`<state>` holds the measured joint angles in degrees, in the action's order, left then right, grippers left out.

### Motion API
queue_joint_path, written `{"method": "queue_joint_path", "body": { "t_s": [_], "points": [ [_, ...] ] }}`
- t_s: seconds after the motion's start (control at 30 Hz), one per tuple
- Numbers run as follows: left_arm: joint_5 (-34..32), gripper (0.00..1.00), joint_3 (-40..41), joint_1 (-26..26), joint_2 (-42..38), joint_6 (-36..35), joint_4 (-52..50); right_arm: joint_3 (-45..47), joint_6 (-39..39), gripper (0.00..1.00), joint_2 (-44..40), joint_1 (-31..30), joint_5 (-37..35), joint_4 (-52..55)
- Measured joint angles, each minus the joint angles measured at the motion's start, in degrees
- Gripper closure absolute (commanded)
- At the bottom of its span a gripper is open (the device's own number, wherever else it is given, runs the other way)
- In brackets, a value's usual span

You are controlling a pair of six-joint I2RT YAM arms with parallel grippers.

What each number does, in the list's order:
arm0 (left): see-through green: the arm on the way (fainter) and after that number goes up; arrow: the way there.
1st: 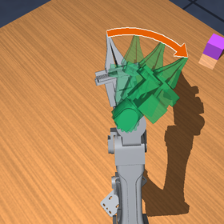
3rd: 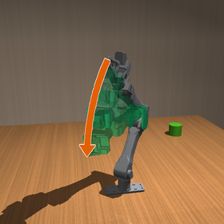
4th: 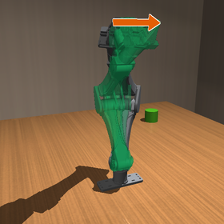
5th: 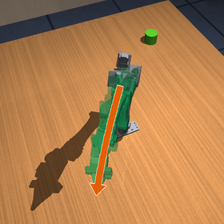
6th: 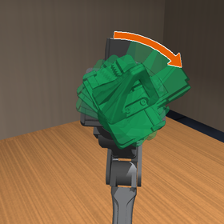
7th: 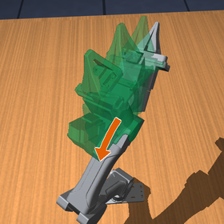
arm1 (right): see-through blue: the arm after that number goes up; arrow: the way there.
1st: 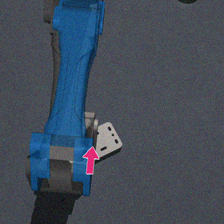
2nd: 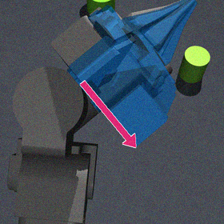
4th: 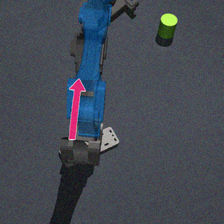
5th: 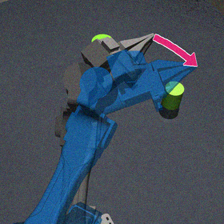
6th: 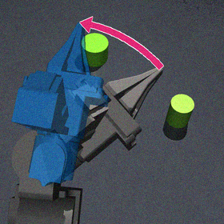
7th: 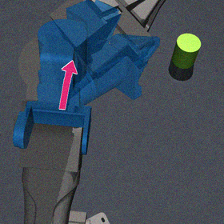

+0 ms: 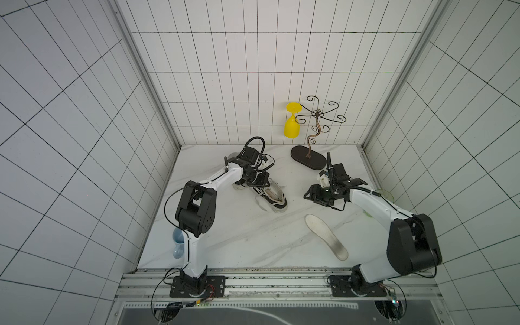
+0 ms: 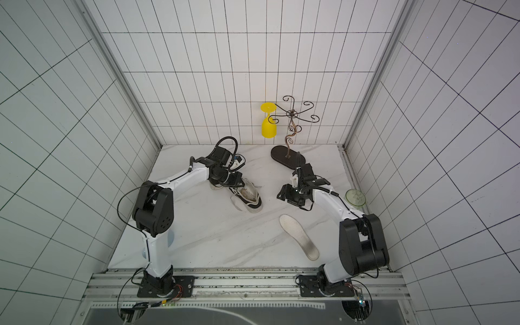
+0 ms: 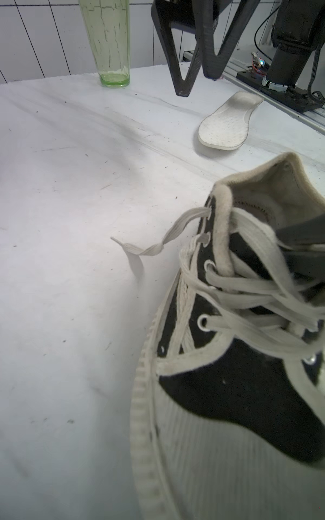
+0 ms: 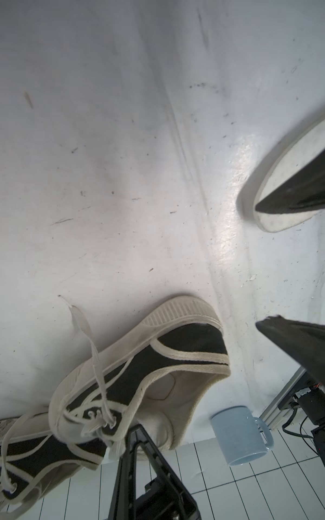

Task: Insert the insole into the shoe
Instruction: Adjust the shoe at the center of the board.

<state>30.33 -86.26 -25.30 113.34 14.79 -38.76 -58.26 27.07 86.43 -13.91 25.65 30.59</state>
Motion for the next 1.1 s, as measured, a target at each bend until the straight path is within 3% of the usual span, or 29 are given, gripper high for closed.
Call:
{"method": "queue_joint_path", "body": {
  "t_s": [0.2,0.43,0.73,1.1],
  "points": [
    [1.0,1.0,17.5,-2.1,-8.6,20.3,14.3,-0.1,-0.5,0.4,0.0,0.0,-0.2,2.4],
    [-5.6,1.0,24.9,-4.7,-14.1,38.6,24.3,-0.5,-0.5,0.37,0.0,-1.2,0.4,4.6],
    [-10.4,1.0,24.3,-8.5,-14.3,44.0,25.5,-5.4,2.1,0.33,3.7,-11.5,-3.1,2.3],
    [-10.9,1.0,24.3,-9.6,-14.3,46.4,26.7,-8.5,2.7,0.34,12.7,-14.6,-12.1,1.2]
  ]
}}
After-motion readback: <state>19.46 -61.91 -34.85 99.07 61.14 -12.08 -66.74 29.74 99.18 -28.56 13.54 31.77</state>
